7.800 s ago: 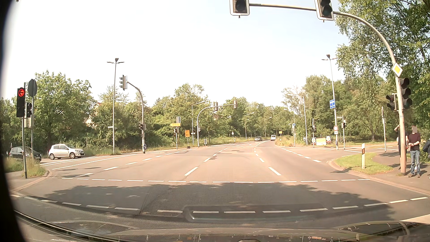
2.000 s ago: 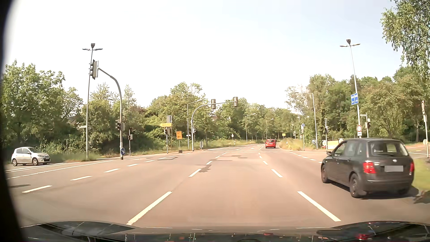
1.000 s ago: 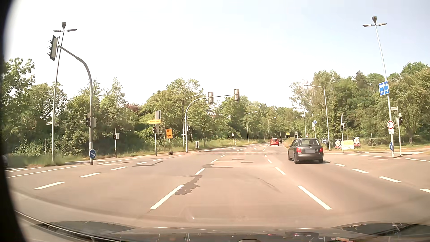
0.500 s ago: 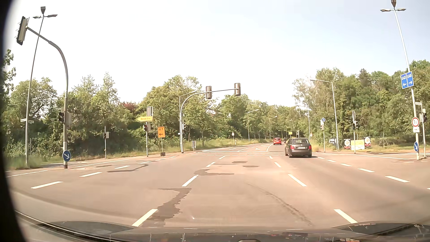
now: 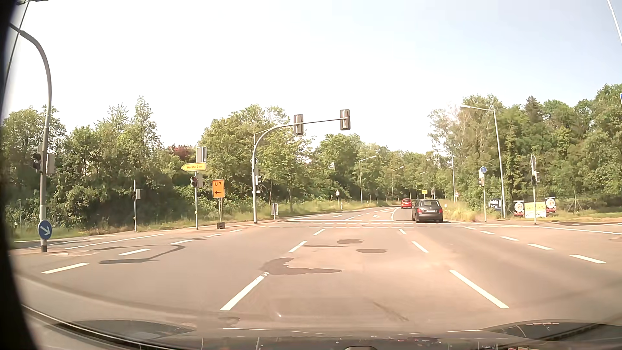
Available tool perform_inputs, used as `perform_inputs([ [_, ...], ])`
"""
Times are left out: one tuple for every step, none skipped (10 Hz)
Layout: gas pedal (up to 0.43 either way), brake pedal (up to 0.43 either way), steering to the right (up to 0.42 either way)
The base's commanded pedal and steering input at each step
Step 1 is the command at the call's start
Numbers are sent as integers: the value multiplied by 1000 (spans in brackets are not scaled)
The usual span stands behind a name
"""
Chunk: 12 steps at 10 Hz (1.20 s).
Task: Follow the waypoints while adhering to traffic rules and regulations
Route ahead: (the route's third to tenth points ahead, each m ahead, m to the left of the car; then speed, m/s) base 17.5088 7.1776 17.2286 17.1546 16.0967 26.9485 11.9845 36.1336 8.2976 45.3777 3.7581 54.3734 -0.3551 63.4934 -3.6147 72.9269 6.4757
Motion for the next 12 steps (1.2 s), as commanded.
perform_inputs([
  [118, 0, -45],
  [118, 0, -69],
  [118, 0, -102],
  [118, 0, -143],
  [118, 0, -184],
  [118, 0, -217],
  [118, 0, -261],
  [118, 0, -298],
  [118, 0, -326],
  [118, 0, -344],
  [130, 0, -357],
  [150, 0, -369],
])
